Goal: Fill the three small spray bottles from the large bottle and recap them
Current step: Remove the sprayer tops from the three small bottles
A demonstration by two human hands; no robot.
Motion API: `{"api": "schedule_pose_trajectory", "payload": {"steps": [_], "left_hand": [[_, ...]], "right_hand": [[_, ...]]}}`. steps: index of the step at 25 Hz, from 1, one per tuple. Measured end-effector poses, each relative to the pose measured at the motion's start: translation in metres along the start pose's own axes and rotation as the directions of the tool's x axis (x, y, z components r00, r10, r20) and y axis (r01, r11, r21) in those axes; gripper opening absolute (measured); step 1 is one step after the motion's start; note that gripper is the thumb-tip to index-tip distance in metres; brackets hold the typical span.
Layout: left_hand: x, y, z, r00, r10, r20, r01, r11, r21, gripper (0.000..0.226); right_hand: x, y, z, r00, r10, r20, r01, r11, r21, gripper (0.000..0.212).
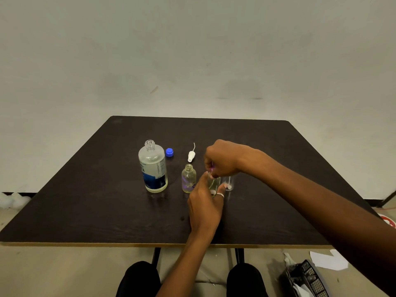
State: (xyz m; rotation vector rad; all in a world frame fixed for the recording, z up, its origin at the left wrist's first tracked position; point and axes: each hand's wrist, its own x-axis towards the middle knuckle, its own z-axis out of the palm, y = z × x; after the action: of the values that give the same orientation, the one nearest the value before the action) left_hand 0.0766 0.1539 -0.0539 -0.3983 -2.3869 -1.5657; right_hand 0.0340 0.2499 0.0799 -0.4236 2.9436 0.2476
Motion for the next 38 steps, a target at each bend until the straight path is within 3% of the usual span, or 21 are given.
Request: {"api": "schedule_pose_trajectory", "payload": {"steps": [6, 9, 13, 16, 21, 22, 24, 27, 29, 32, 35, 38], "left_hand": [[0.006, -0.008, 0.004, 1.000, 0.001, 0.007, 0.000, 0.999, -0.040, 0.035], [0.007, -0.011, 0.005, 0.999, 0.035, 0.005, -0.035, 0.999, -0.040, 0.035], [0.007, -0.012, 0.004, 0.998, 0.060, 0.011, -0.059, 0.998, -0.023, 0.019], [0.007, -0.012, 0.003, 0.998, 0.053, 0.019, -0.052, 0.998, -0.036, 0.014], [0.007, -0.011, 0.002, 0.997, 0.077, 0.007, -0.077, 0.996, -0.050, 0.023], [0.007, -0.011, 0.002, 0.997, 0.082, 0.010, -0.082, 0.995, -0.053, 0.024], [0.007, -0.012, 0.002, 0.996, 0.089, 0.014, -0.088, 0.994, -0.063, 0.022], [0.007, -0.012, 0.002, 0.996, 0.088, 0.010, -0.087, 0.993, -0.080, 0.021], [0.008, -0.012, 0.002, 0.996, 0.084, 0.015, -0.083, 0.995, -0.061, 0.018], [0.008, -0.012, 0.002, 0.997, 0.076, 0.019, -0.074, 0.995, -0.070, 0.016], [0.007, -0.011, 0.000, 0.996, 0.084, 0.029, -0.081, 0.992, -0.092, 0.021], [0.007, -0.011, 0.000, 0.996, 0.088, 0.027, -0.085, 0.992, -0.091, 0.019]], "right_hand": [[-0.008, -0.003, 0.000, 0.993, 0.107, -0.052, -0.107, 0.994, -0.012, 0.045], [-0.009, -0.005, 0.005, 0.993, 0.090, -0.069, -0.093, 0.995, -0.038, 0.038], [-0.012, -0.003, 0.004, 0.998, -0.009, -0.068, 0.007, 1.000, -0.027, 0.008], [-0.015, -0.001, -0.001, 0.996, -0.081, -0.036, 0.081, 0.997, 0.010, 0.022], [-0.012, -0.003, 0.003, 0.993, 0.084, -0.080, -0.088, 0.995, -0.045, 0.036], [-0.011, -0.004, 0.004, 0.995, 0.078, -0.065, -0.080, 0.996, -0.034, 0.033], [-0.011, -0.004, 0.000, 0.999, 0.030, -0.016, -0.030, 1.000, 0.001, 0.007], [-0.013, -0.002, -0.007, 0.999, -0.042, -0.002, 0.042, 0.998, 0.052, 0.020], [-0.014, -0.002, -0.008, 0.998, -0.009, -0.062, 0.012, 0.999, 0.039, 0.012], [-0.013, -0.003, -0.002, 0.994, 0.082, -0.077, -0.084, 0.996, -0.019, 0.033], [-0.012, -0.002, -0.004, 0.999, 0.034, -0.024, -0.033, 0.999, 0.025, 0.012], [-0.013, -0.001, -0.011, 0.999, -0.033, 0.032, 0.030, 0.996, 0.087, 0.025]]}}
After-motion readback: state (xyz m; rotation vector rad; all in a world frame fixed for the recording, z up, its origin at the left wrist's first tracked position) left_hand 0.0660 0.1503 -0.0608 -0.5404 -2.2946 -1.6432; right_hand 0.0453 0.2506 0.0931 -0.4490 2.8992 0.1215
